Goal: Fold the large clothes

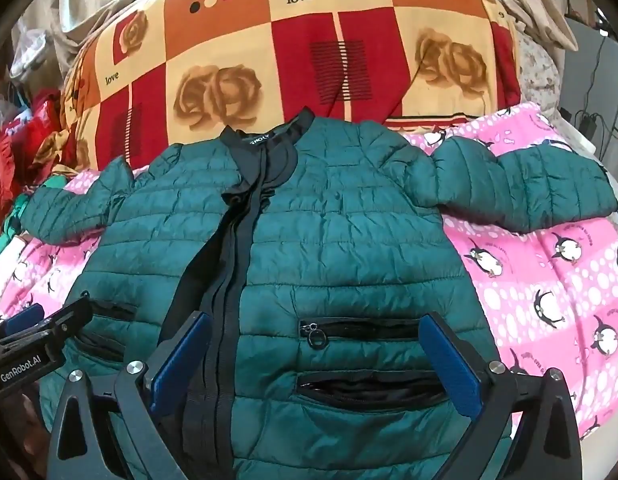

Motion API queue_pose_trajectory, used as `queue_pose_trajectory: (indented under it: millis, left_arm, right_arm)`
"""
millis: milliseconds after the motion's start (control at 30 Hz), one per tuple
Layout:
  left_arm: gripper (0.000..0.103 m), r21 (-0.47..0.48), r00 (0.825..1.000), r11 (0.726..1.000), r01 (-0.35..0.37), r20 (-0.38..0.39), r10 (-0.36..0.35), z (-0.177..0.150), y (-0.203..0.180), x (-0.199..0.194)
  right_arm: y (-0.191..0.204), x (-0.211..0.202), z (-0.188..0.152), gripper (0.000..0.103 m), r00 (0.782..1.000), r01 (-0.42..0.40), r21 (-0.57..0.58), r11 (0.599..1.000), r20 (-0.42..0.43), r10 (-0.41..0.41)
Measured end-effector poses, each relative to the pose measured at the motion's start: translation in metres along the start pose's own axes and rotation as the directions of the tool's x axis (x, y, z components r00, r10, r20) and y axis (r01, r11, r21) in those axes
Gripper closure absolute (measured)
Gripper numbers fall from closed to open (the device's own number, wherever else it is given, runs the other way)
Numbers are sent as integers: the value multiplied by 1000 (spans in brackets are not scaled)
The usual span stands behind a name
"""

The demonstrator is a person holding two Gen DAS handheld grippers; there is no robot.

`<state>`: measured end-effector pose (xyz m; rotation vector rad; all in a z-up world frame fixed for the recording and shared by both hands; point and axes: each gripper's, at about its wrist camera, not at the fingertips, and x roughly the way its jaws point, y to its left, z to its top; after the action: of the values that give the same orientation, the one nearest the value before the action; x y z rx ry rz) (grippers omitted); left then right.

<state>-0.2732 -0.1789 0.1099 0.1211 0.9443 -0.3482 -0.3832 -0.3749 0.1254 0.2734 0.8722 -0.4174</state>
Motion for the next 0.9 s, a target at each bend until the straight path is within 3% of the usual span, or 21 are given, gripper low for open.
queue_pose_trajectory:
  millis: [900]
  left_arm:
    - [1, 7, 999, 1000, 11, 37, -11, -4, 3, -6]
  right_arm:
    - [4, -6, 0, 0, 1000, -4, -9, 1000, 18, 5]
